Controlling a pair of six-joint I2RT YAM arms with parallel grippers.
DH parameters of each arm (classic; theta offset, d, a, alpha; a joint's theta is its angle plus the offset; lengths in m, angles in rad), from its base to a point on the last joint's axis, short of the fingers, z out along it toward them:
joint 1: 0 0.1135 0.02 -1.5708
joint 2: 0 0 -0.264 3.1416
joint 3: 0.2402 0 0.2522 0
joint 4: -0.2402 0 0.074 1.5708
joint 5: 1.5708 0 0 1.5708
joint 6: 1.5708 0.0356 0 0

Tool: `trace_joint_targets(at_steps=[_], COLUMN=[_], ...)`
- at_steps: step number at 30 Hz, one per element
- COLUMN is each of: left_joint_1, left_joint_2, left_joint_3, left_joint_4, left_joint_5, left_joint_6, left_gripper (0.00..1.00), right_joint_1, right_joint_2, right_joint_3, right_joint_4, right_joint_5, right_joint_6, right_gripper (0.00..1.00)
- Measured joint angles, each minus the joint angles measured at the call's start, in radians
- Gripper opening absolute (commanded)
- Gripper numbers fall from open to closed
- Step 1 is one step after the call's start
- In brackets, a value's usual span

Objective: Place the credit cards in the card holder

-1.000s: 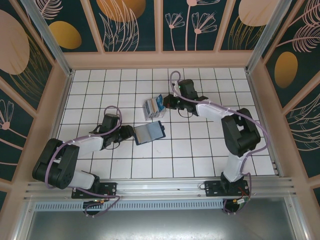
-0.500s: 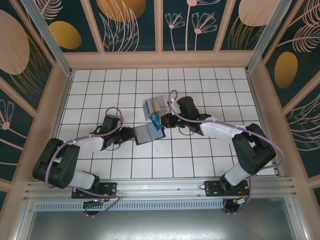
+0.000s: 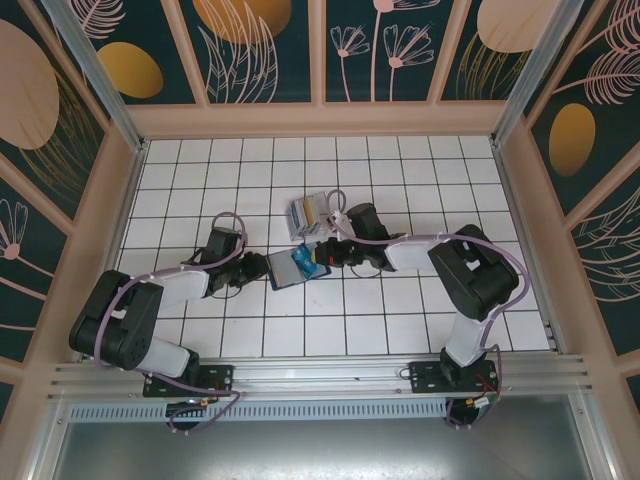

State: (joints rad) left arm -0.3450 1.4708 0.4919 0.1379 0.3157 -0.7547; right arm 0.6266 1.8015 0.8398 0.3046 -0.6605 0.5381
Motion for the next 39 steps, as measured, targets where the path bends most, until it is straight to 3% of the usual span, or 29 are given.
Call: trace_joint_targets(at_steps=[22,39], left_joint_1=[0.0,-0.001], left_joint_2=[0.025,0.032], left_joint_3=[0.01,0.01], left_joint_4=[0.016,0.034], left_joint_5=[0.011,0.018], left_joint_6=[-0.007,-0.008], left_gripper=[0.24,0.24], right_joint_1=[-0.027,-0.027], right_joint_2=[0.015,-0.008], right_joint_3=[-0.157,-0.237], right_joint_4=[0.27,0.356], right_joint_5=[-0.077,-0.074], right_joint_6=[0.17,0.257], right_gripper=[0.0,0.0])
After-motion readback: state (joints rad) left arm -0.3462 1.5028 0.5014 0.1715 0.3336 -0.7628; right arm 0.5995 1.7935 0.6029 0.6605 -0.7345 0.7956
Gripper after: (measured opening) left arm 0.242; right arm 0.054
